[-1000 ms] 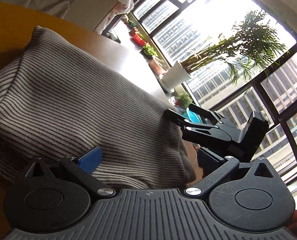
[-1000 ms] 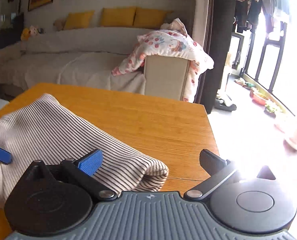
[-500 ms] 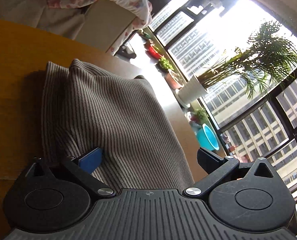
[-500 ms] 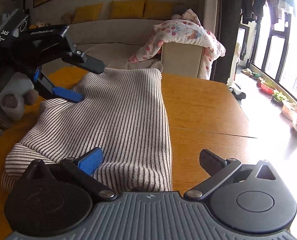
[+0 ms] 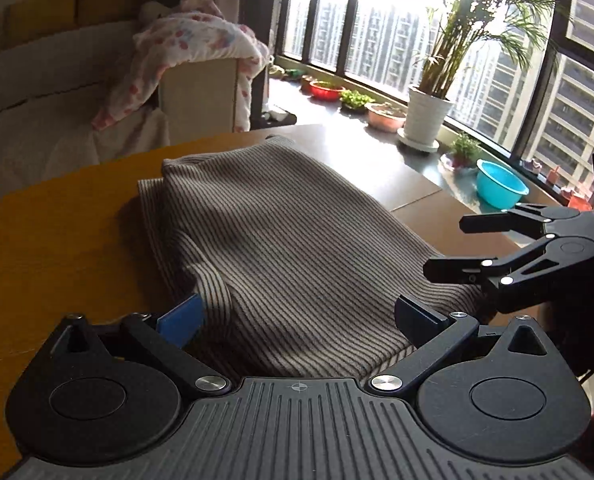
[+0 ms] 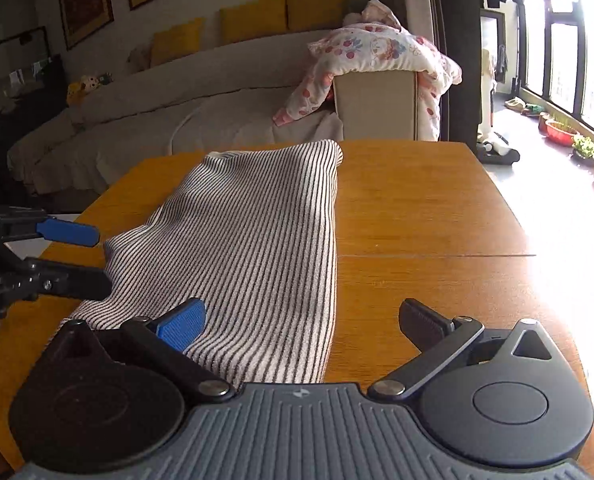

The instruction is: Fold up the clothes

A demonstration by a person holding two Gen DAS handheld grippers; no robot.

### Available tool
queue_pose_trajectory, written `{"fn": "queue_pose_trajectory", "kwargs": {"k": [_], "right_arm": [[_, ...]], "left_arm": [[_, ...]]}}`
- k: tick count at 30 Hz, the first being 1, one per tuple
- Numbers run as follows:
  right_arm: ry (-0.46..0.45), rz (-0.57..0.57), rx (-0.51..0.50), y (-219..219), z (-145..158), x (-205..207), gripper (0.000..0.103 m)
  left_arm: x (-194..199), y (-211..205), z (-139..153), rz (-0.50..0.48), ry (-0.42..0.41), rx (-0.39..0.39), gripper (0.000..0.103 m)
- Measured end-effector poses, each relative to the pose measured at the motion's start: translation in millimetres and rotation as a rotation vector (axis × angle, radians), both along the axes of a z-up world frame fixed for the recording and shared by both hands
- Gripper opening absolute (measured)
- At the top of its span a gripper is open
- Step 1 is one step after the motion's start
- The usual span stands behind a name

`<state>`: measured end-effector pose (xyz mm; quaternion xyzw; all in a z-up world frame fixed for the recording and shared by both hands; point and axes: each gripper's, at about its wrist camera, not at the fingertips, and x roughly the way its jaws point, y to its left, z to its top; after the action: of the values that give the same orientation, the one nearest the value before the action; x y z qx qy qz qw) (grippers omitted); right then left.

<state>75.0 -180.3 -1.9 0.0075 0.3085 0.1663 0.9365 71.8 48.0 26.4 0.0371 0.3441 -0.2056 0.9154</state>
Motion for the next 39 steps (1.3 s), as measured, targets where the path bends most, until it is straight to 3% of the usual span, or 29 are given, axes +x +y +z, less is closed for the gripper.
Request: {"fn": "queue_pose_trajectory", "kwargs": {"k": [3, 7, 10, 16, 19, 21, 23, 25, 27, 29, 31, 33, 37, 39], "right_arm": [[-0.048, 0.004, -0.034, -2.5, 11.8, -7.3, 0.103], [-0.003, 0.061, -0.170, 12.3, -5.0, -13.5, 0.103], [-0.063, 0.066, -0.231, 17.7, -15.1, -25.0, 0.103], [-0.042, 0.152, -0.271, 13.0, -6.5, -34.3, 0.103], [-0.103, 0.190, -0.309, 13.3, 10.0, -40.3, 0.103], [-0.140, 0.188, -0.261, 10.4, 23.6, -42.3, 0.103], [-0.170, 0.192, -0.203, 11.1, 31.1, -43.8, 0.103], [-0.201, 0.202, -0.160, 14.4, 33.7, -45.8, 0.103], [-0.179, 0.236, -0.179, 22.8, 22.5, -48.6, 0.102], [-0.131, 0.267, -0.204, 29.2, 7.6, -48.9, 0.097], [-0.081, 0.291, -0.224, 33.5, -7.3, -49.4, 0.096], [-0.067, 0.292, -0.233, 28.4, -8.7, -51.7, 0.096], [-0.041, 0.294, -0.252, 18.4, -11.6, -56.4, 0.097], [-0.093, 0.302, -0.274, 15.8, -1.4, -62.2, 0.097]], "left_arm": [[-12.3, -3.8, -9.8, -0.006, -0.004, 0.072, 0.103], [-17.6, -5.3, -21.9, -0.020, 0.008, 0.117, 0.103], [-22.3, -2.6, -25.5, -0.025, 0.017, 0.114, 0.103], [-36.7, 2.8, -14.1, -0.064, 0.005, 0.079, 0.103], [-37.5, 7.0, -3.8, -0.048, -0.029, 0.061, 0.103], [-28.4, 8.3, 2.1, -0.008, -0.057, 0.053, 0.103], [-20.4, 9.8, 7.6, 0.021, -0.083, -0.004, 0.103], [-11.3, 11.9, 13.8, -0.006, -0.078, -0.150, 0.103], [0.4, 9.0, 16.3, -0.062, -0.055, -0.278, 0.103], [13.8, 3.9, 11.9, -0.090, -0.023, -0.339, 0.103], [28.5, 0.4, -1.9, -0.060, 0.040, -0.337, 0.103], [42.0, 3.4, -22.3, 0.015, 0.125, -0.284, 0.103], [34.2, 20.8, -25.0, 0.046, 0.095, -0.267, 0.103], [24.7, 33.2, -16.8, 0.089, 0.061, -0.225, 0.103]]}}
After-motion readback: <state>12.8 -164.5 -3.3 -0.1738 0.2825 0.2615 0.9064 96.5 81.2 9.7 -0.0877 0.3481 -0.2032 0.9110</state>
